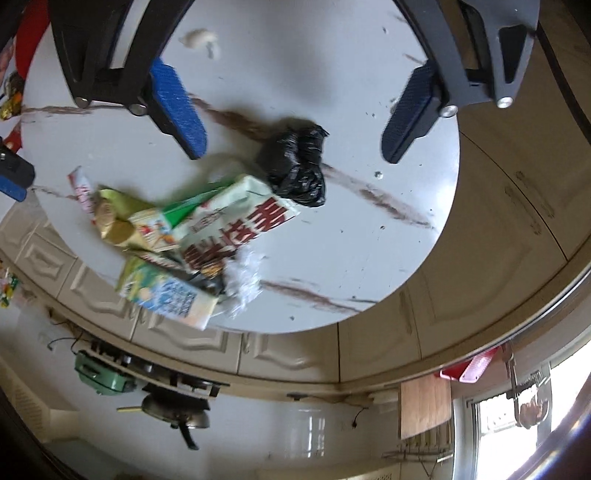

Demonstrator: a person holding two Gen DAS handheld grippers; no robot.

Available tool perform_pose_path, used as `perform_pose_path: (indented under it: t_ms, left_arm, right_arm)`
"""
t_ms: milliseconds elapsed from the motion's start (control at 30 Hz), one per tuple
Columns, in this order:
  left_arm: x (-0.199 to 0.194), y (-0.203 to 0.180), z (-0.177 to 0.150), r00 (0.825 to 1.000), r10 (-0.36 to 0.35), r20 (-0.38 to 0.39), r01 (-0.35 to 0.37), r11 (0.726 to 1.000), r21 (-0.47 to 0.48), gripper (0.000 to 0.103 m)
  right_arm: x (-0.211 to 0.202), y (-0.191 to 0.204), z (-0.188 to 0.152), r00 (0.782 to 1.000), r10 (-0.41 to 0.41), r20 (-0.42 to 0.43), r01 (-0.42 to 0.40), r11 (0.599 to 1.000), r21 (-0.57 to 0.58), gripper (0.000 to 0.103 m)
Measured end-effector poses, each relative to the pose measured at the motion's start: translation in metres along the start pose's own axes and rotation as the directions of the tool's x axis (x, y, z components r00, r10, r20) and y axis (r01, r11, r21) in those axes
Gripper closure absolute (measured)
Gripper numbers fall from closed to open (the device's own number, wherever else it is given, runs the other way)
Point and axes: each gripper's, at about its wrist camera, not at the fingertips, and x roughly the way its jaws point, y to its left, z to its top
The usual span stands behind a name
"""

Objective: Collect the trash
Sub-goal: 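Return both tools over the table toward the remaining trash, then grasp the black plastic bag with the left tool while the right tool grasps the red wrapper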

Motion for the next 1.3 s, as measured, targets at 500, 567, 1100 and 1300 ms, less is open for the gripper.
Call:
perform_pose_path:
  t_ms: [500, 567, 1100, 1300]
  left_arm:
    - [0.045, 0.02, 0.031, 1.0, -0.011, -0.009, 0.011, 1.0, -0.014, 0.073]
    - [0.039, 0.023, 0.033, 1.0, -0.014, 0.008, 0.014, 1.0, -0.022, 0.073]
    - [-0.006, -0.041, 0.031, 0.992, -0.101, 0.07, 0.097, 0.994, 0.056, 0.073]
    - [-0.024, -0.092, 0.024, 0.987, -0.14, 0.073, 0.131, 0.985, 0.115, 0.073]
  right_arm:
    - [0.079, -0.001, 0.022, 0.987, -0.048, -0.154, 0.039, 0.997, -0.063, 0.019]
    - [0.084, -0.004, 0.022, 0.985, -0.056, -0.166, 0.046, 0.997, -0.063, 0.023]
    - [0.048, -0.04, -0.002, 0.985, 0.112, -0.134, -0.117, 0.993, -0.028, 0.091]
    - [0.019, -0.048, -0.02, 0.979, 0.189, -0.07, -0.189, 0.982, 0.017, 0.092]
